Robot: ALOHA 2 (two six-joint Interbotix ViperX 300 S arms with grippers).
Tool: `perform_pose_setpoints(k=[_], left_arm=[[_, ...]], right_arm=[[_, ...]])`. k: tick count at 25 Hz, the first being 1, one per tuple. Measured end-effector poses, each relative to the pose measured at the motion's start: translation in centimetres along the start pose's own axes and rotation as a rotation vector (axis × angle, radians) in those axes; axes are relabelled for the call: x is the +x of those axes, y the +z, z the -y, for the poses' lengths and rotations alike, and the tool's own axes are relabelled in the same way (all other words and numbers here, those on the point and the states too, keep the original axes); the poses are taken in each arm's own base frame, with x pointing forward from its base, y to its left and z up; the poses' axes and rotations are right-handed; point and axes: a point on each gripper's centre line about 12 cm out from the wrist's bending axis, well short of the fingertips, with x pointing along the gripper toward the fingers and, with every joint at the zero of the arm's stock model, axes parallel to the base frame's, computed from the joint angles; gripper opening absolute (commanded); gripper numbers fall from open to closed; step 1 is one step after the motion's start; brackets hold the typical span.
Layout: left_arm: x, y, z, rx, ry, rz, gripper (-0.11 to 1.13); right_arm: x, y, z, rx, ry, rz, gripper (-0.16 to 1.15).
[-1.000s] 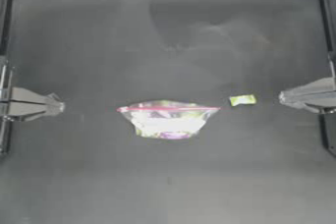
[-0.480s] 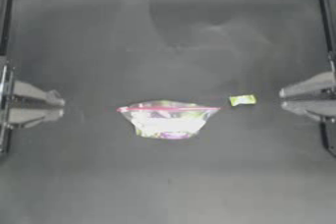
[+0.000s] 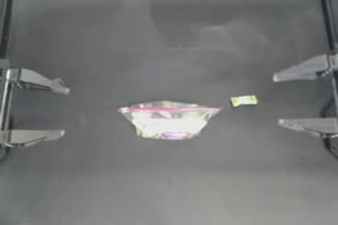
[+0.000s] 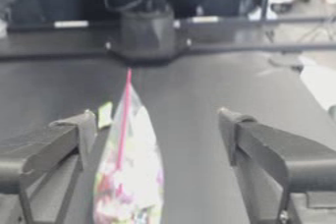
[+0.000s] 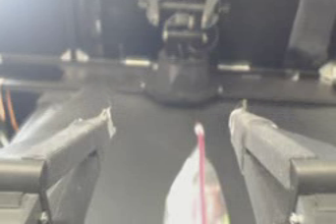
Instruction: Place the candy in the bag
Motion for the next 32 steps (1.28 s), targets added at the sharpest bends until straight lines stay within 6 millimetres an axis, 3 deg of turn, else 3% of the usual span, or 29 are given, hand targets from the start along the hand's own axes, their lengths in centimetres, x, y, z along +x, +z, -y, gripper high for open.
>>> perform_pose_setpoints(k=[6,14,26,32], left_arm=[[0.0,-0.4,-0.3,-0.002,0.015,-0.036,1.03],[0.0,-0.7,-0.6,-0.003,0.03,-0.062,1.03],[-0.1,-1.4,-0.8,-0.009,0.042,-0.082,1.03],[-0.2,-2.0,-1.0,-0.012,0.052,-0.099,1.03]], right_arm=[[3.6,1.9,0.7,-0.004,-0.026,-0.212,0.99],[9.5,3.0,1.6,-0.038,-0.047,-0.499,0.99],[16.3,4.5,2.5,-0.086,-0.066,-0.712,0.99],[19.6,3.9,2.8,-0.113,-0.057,-0.782,0.99]])
